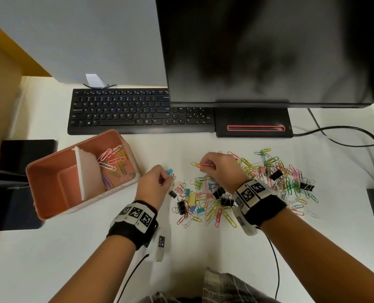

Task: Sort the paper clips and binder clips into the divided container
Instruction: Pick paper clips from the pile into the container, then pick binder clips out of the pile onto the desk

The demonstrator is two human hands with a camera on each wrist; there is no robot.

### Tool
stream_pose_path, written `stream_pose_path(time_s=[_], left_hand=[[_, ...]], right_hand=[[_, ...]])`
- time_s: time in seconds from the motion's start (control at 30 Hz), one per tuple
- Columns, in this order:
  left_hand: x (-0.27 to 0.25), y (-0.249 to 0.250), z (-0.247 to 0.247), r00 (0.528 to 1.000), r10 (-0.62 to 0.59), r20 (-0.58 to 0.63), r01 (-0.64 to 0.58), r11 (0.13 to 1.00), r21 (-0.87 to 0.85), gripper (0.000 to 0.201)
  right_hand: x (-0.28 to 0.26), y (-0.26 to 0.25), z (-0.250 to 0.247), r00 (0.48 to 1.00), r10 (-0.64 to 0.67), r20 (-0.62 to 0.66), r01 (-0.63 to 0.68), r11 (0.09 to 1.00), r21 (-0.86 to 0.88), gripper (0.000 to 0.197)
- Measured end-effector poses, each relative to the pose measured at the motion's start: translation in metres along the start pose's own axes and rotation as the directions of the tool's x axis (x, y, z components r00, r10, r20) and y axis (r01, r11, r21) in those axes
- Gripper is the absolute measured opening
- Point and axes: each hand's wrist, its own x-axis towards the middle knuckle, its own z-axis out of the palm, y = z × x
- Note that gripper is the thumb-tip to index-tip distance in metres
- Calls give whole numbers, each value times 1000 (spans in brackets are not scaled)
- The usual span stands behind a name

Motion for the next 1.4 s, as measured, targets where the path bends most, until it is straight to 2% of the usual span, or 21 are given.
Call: stream_pose_path(time_s=[0.13,0.2,0.3,0.37,0.43,0.5,0.6,0.67,0.77,0.8,0.87,0.93,1.0,1.07,1.13,1.23,1.3,1.4], left_hand=[[-26,22,-36,977,165,-132,-169,985,-23,11],[-36,28,-65,957,185,-223,-199,979,-42,14],[-38,26,-112,928,115,-354,-127,992,-13,13],[-32,20,-135,917,53,-396,-49,999,19,10],[-25,9,-149,931,27,-365,-1,997,74,11],[-27,1,-152,946,80,-315,-24,984,179,20],[-47,-10,-138,934,265,-241,-222,956,191,23],[-64,-22,-117,944,315,-98,-298,942,152,24],[-74,-59,-74,944,261,200,-296,940,171,35],[-75,-71,-61,933,225,281,-285,938,196,38],[-74,-86,-41,902,195,384,-305,919,250,40],[-70,-89,-33,895,193,403,-312,916,254,32],[-65,-86,-33,899,195,392,-308,919,248,17],[-59,-89,-32,896,241,374,-340,913,225,8],[-56,-94,-29,898,242,368,-336,916,220,11],[-54,-92,-27,883,264,388,-367,903,222,10],[-54,-89,-28,892,247,379,-349,909,229,11],[-54,-91,-25,880,267,392,-371,902,220,15]], right_hand=[[-7,-28,-14,996,-85,-18,85,996,-1,11],[-5,-57,-17,986,-168,-14,168,986,-6,13],[6,-111,-6,949,-315,-28,316,946,68,12],[16,-147,10,924,-378,-55,381,919,97,13],[25,-176,27,921,-386,-60,390,915,106,18],[30,-185,38,938,-346,-20,346,932,104,28],[22,-158,39,949,-306,-74,310,949,57,25],[12,-122,38,966,-247,-77,250,968,24,19],[-2,-69,45,989,-88,117,98,992,-84,25],[-6,-59,49,980,-52,191,77,989,-126,30],[-9,-51,59,956,-47,288,114,968,-222,37],[-9,-53,66,960,-71,270,146,953,-267,32],[-7,-54,69,968,-75,240,134,961,-240,21],[-5,-54,67,962,-49,269,106,974,-201,16],[-4,-53,61,965,-42,257,82,986,-146,15],[0,-50,41,995,-48,87,52,998,-44,15],[6,-46,28,1000,0,-12,1,1000,13,15],[14,-35,20,998,61,-34,-61,998,10,20]])
